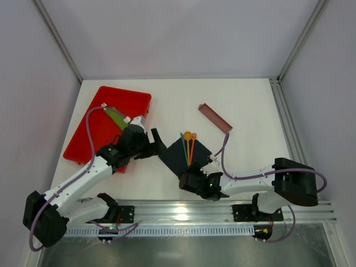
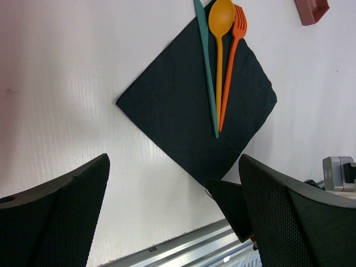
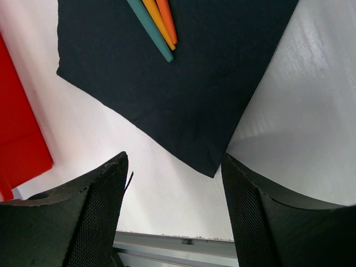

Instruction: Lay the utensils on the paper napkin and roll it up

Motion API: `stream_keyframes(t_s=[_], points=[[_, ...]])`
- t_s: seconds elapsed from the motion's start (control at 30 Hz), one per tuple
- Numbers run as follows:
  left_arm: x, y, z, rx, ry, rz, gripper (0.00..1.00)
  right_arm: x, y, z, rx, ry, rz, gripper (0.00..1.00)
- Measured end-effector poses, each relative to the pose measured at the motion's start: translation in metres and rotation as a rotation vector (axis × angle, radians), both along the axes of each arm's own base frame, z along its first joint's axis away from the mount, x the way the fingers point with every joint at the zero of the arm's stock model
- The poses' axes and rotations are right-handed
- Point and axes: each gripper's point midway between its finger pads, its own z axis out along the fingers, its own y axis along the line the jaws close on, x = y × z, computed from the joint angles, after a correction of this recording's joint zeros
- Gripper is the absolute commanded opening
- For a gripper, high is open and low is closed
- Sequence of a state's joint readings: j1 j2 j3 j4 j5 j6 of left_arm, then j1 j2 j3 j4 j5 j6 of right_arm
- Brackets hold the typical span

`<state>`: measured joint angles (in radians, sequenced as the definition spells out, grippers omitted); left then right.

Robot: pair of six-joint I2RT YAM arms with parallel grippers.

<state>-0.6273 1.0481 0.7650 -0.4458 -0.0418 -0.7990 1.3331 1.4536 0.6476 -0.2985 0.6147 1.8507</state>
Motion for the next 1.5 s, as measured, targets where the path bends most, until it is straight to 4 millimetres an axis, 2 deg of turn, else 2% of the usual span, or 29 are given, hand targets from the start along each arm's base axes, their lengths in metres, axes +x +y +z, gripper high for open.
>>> stream_keyframes(t_s=[0.2, 0.57, 1.07, 1.37, 1.5], points=[[0.0, 0.002, 0.0, 0.011, -0.003, 0.002, 0.96, 0.009, 0.004, 0.002, 0.065, -0.055, -0.035, 0.7], [-0.001, 0.003, 0.0, 0.018, -0.001, -0.002, 0.95, 0.021, 0.002, 0.006, 0.045, -0.158, -0.008, 0.7], [-0.009, 0.0, -0.024, 0.042, 0.055, -0.011, 0.92, 0.039, 0.0, 0.031, 0.017, -0.299, 0.009, 0.67], [-0.026, -0.015, -0.047, 0.031, 0.099, -0.091, 0.84, 0.052, -0.012, 0.039, 0.018, -0.322, -0.025, 0.65], [-0.031, -0.028, -0.048, 0.011, 0.102, -0.142, 0.77, 0.059, -0.018, 0.038, 0.003, -0.329, -0.032, 0.65]])
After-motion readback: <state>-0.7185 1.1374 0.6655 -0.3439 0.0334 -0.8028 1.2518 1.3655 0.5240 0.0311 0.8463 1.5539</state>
